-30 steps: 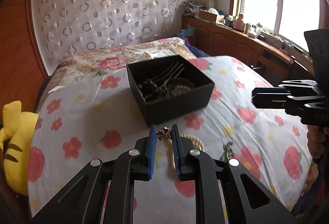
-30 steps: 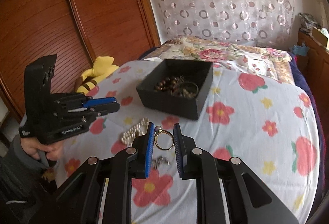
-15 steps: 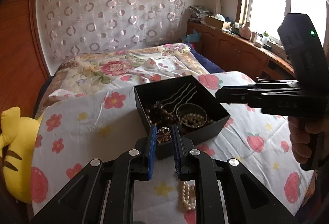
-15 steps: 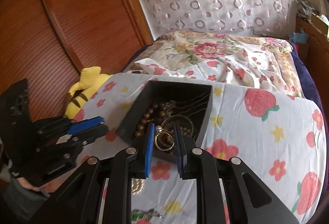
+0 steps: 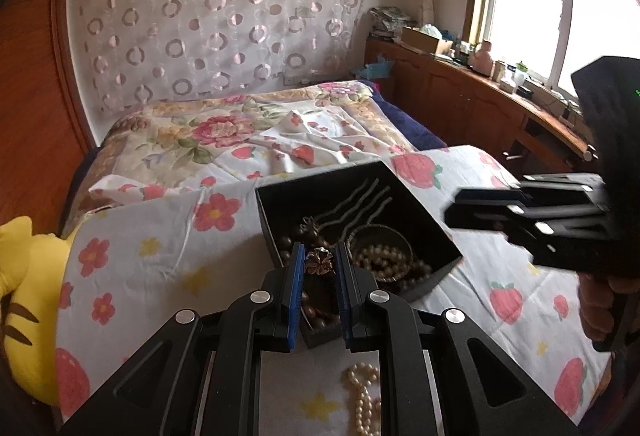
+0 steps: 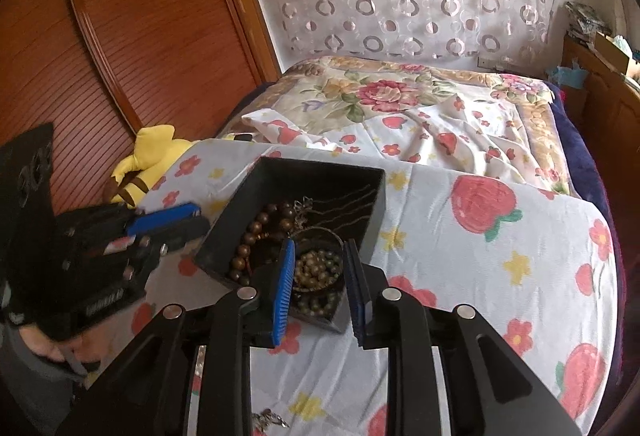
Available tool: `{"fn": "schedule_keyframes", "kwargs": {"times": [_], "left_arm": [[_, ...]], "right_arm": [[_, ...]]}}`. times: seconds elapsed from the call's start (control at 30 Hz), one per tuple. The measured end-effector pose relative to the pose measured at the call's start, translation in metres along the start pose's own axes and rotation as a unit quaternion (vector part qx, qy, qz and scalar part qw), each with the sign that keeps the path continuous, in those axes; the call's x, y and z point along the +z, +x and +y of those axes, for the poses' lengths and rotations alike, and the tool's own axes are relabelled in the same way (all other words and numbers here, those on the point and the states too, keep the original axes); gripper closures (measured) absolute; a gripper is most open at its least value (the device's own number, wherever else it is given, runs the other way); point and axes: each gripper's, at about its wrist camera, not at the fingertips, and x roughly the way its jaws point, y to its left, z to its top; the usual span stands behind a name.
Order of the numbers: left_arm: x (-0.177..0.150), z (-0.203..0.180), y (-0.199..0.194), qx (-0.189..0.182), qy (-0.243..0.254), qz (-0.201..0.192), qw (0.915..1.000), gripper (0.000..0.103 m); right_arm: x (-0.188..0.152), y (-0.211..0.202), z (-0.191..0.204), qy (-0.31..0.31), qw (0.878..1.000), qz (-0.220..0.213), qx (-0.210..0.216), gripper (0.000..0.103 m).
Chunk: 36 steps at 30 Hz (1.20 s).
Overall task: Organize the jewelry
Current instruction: 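Carry the brooch with the left tool while the right tool carries the ring, releasing both into the box, then return both tools to the table and close the left tool on the pearl necklace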
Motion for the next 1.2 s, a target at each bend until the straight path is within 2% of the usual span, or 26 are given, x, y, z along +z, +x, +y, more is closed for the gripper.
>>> {"fn": "schedule_keyframes", "kwargs": {"times": [0.07, 0.1, 0.13, 0.4, 0.57, 0.93, 1.2], "left_arm": [[0.002, 0.0, 0.0, 0.004, -0.001, -0.003, 1.0, 0.075], [0.003, 0.0, -0.001, 0.006, -0.002, -0.007, 1.0, 0.062], [0.002, 0.0, -0.003, 0.008, -0.003, -0.012, 0.9999, 0.053], [-0.019, 0.006, -0.019, 0.023, -0.004, -0.02, 0.9995, 0.035], [-0.041, 0.008, -0.022, 0.02, 0.003, -0.009, 0.9998, 0.032], [-0.087, 0.012, -0.034, 0.01, 0.001, 0.016, 0.9998, 0.031], [-0.105, 0.013, -0.043, 0.001, -0.003, 0.021, 0.9998, 0.031]], "right_arm": [[-0.006, -0.007, 0.001, -0.008, 1.0, -0.004, -0.005, 0.076], [-0.008, -0.009, 0.001, -0.011, 1.0, -0.006, -0.005, 0.076], [-0.012, -0.013, 0.002, -0.015, 1.0, -0.008, -0.005, 0.076], [-0.053, -0.032, 0.024, -0.062, 0.998, -0.012, 0.002, 0.076], [-0.087, -0.026, 0.041, -0.093, 0.996, 0.014, 0.006, 0.076], [-0.127, -0.026, 0.079, -0.116, 0.992, 0.037, 0.041, 0.076], [-0.139, -0.011, 0.093, -0.148, 0.987, 0.057, 0.008, 0.076]]}}
